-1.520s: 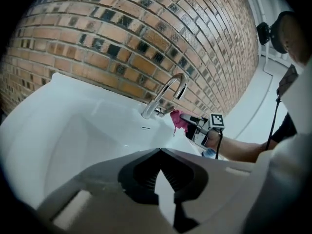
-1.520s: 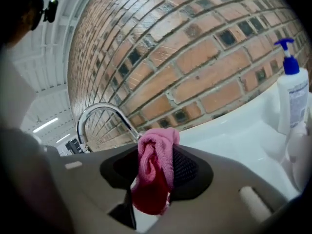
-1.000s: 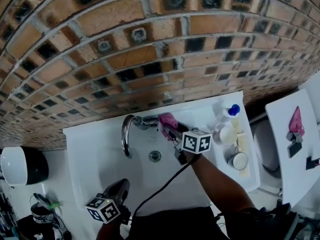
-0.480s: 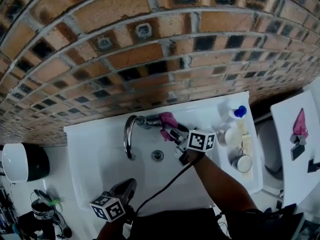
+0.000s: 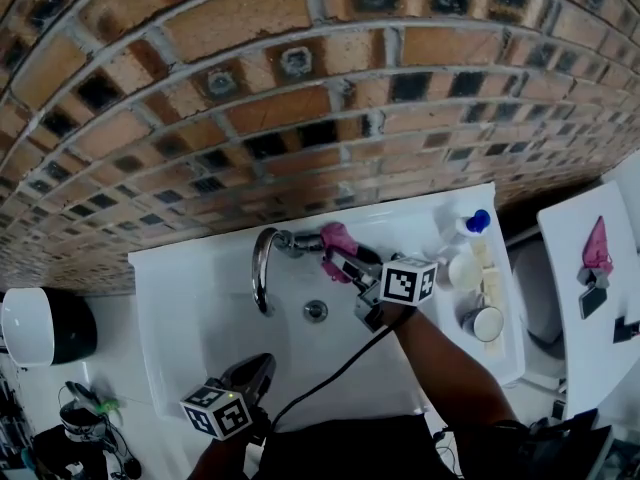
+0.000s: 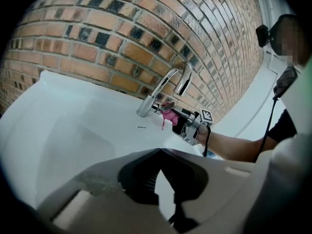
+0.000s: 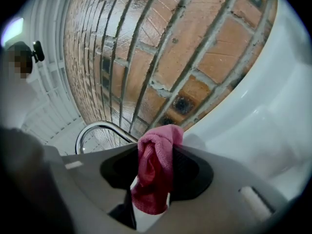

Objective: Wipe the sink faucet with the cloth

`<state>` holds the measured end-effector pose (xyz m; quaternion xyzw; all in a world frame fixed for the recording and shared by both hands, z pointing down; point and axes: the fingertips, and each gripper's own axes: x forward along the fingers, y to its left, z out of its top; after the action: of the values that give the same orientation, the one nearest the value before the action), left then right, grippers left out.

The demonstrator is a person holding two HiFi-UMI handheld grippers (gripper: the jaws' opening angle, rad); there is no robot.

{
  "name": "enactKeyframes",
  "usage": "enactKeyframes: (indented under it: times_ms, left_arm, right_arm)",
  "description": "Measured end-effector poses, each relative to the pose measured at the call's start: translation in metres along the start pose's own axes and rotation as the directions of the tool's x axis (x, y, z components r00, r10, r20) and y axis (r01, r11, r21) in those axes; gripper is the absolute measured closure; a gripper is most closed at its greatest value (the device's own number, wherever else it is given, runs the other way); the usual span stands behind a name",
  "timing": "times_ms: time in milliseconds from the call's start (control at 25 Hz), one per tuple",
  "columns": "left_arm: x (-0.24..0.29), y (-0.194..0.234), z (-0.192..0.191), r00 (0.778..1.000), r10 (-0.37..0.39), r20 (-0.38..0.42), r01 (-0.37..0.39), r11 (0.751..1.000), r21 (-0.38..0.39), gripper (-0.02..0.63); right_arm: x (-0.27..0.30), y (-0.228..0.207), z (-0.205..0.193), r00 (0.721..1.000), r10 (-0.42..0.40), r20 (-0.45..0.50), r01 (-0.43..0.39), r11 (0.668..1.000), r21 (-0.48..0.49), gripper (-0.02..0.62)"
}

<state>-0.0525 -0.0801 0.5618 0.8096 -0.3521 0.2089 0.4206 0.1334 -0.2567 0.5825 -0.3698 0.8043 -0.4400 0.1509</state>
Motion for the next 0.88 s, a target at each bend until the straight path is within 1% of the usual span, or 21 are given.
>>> enactKeyframes:
  times_ms: [160, 360, 600, 760, 880]
  left_arm:
    - [-0.006, -0.004, -0.001, 1.000, -0.010, 0.007, 0.010, 1.000, 0.020, 0.600]
    - [-0.012, -0.006, -0.009, 0.999, -0.041, 0.005, 0.040, 0.998, 0.042, 0.600]
    - [-0.022, -0.009, -0.013, 0.997, -0.077, 0.025, 0.075, 0.995, 0.068, 0.600]
    - [-0.031, -0.007, -0.016, 0.995, -0.096, 0.039, 0.093, 0.993, 0.075, 0.600]
    - [-0.039, -0.001, -0.020, 0.994, -0.102, 0.046, 0.098, 0.992, 0.077, 0.600]
  right_arm:
    - [-0.005, 0.015, 0.003, 1.000, 0.011, 0.011, -0.011, 1.000, -0.021, 0.423]
    - [-0.014, 0.042, 0.011, 0.999, 0.035, 0.024, -0.033, 0.996, -0.086, 0.423]
    - [-0.023, 0.066, 0.012, 0.999, 0.028, 0.025, -0.024, 0.988, -0.150, 0.423]
    - [-0.025, 0.080, 0.005, 1.000, 0.010, 0.019, -0.006, 0.981, -0.195, 0.424]
    - [-0.026, 0.091, -0.002, 1.000, 0.009, 0.023, -0.003, 0.978, -0.208, 0.423]
